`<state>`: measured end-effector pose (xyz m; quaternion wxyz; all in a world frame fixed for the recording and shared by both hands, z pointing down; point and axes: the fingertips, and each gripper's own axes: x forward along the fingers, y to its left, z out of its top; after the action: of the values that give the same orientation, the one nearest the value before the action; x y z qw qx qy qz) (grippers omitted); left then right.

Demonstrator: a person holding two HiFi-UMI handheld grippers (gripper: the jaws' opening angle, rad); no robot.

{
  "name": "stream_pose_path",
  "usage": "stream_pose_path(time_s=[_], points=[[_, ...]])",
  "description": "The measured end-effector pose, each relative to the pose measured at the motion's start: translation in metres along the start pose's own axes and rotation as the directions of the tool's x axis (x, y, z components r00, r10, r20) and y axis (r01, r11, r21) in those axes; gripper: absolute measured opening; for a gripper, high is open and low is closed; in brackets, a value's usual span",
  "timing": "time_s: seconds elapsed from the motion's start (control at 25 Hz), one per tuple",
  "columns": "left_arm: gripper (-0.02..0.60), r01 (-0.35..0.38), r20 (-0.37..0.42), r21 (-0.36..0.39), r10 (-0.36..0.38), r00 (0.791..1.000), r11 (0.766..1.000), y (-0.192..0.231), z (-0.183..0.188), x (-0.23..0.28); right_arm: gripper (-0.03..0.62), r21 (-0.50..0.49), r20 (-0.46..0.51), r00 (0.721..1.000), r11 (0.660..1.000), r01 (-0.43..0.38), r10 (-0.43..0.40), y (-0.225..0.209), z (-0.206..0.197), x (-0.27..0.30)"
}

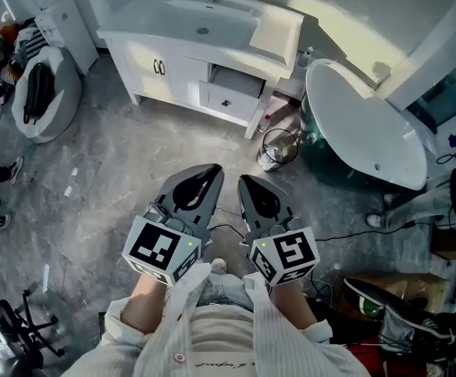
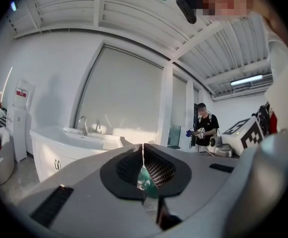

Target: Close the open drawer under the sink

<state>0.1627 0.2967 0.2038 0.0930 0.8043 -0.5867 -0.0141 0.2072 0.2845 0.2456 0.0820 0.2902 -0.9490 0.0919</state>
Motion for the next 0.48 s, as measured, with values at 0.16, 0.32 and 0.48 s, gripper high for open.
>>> stream_pose_path(time_s=[0.16,0.32,0.48], points=[[0.018,0.023,0.004,-0.006,-0.023,1.0,1.0,0.04,0.013,0.01,0.009,-0.002,-0.01,1.0,1.0,0.027,-0.027,0.004,0.009,0.036],[0.018,0.052,-0.006,-0.002,-0.052,0.999,0.999,0.077,0.022,0.025,0.009,0.002,-0.011,0.998,0.999,0.054,-0.054,0.001,0.019,0.075],[0.018,0.08,-0.007,0.002,-0.08,0.997,0.997,0.112,0.029,0.037,0.009,0.005,-0.011,0.997,0.997,0.08,-0.08,0.0,0.024,0.113]])
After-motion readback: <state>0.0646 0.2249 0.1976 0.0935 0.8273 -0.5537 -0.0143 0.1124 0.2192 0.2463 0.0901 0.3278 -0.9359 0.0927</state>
